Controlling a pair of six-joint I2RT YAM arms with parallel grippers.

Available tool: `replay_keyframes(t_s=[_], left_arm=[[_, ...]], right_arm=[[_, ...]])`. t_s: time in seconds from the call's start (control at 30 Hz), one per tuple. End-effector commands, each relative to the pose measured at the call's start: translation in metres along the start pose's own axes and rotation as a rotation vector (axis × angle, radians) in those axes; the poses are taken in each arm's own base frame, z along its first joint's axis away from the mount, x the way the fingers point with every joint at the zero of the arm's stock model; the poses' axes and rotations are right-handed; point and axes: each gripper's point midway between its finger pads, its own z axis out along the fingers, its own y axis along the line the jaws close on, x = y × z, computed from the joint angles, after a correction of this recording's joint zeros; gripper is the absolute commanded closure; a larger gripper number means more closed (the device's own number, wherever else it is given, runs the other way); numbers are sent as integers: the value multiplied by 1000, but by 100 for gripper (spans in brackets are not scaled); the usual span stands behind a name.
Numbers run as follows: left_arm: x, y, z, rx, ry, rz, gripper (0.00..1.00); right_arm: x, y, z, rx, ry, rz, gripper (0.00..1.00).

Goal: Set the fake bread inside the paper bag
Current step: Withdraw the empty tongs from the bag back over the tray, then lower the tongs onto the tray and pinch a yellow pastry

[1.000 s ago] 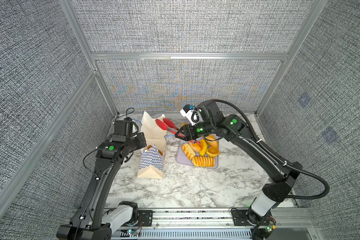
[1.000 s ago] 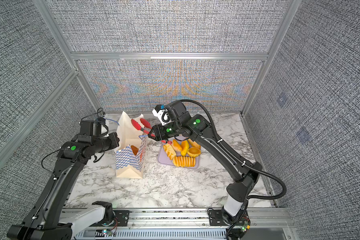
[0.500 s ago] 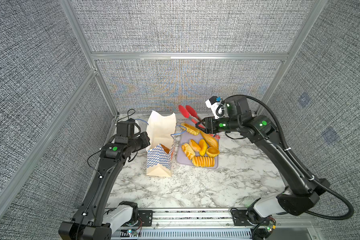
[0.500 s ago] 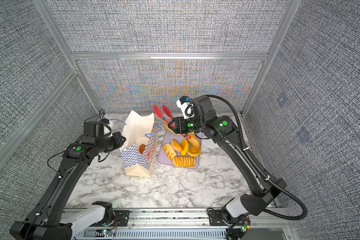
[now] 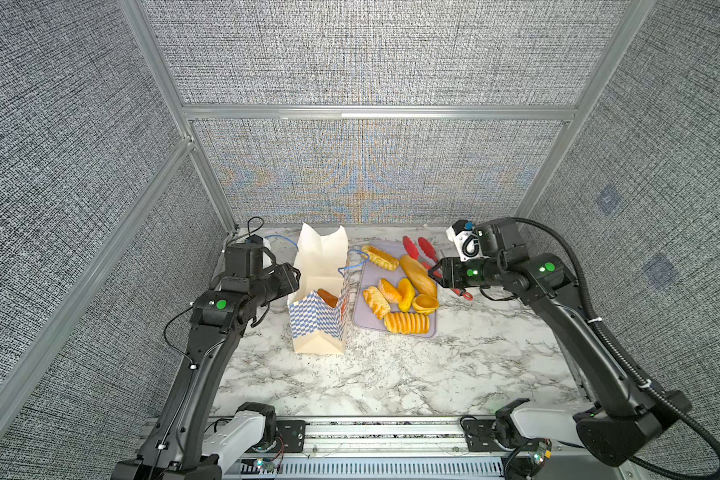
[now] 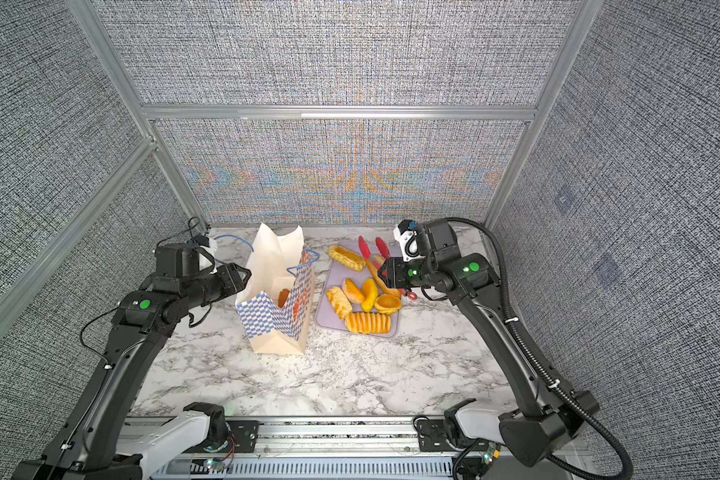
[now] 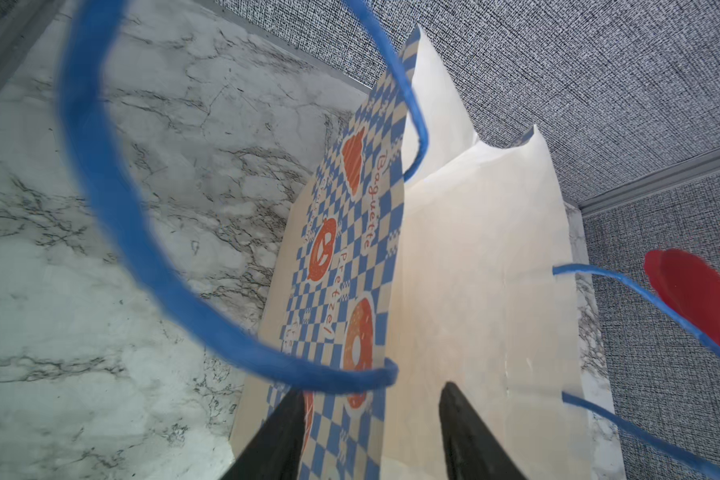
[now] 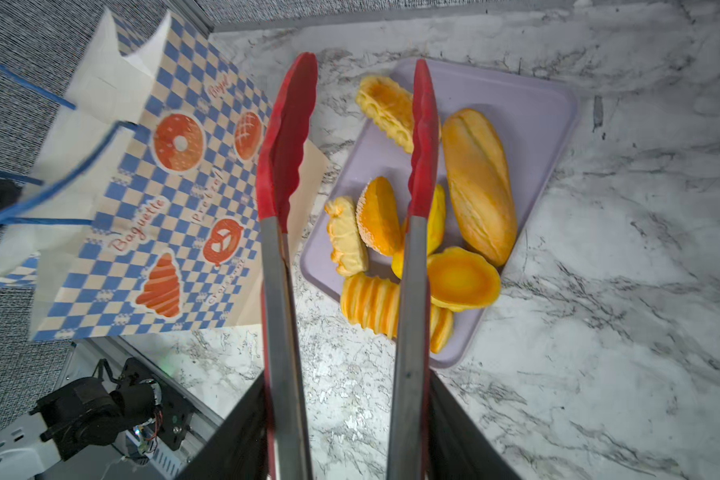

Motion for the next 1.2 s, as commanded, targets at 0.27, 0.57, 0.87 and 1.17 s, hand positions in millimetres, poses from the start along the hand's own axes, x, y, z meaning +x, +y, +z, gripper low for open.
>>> replay_keyframes(t_s=[0.27, 0.57, 0.87, 1.17], left_arm=[[-3, 7, -4, -52, 3, 70, 34], [1, 1, 5, -6, 21, 61, 33], [4, 2, 9, -2, 27, 50, 33], [7, 4, 11, -7, 33, 44, 33]], right_arm=[[48, -30, 18, 60, 85, 71, 46], [64, -28, 37, 23, 165, 78, 46], [69, -15, 64, -25, 264, 50, 47], [70, -9, 83, 12, 343, -46, 47]])
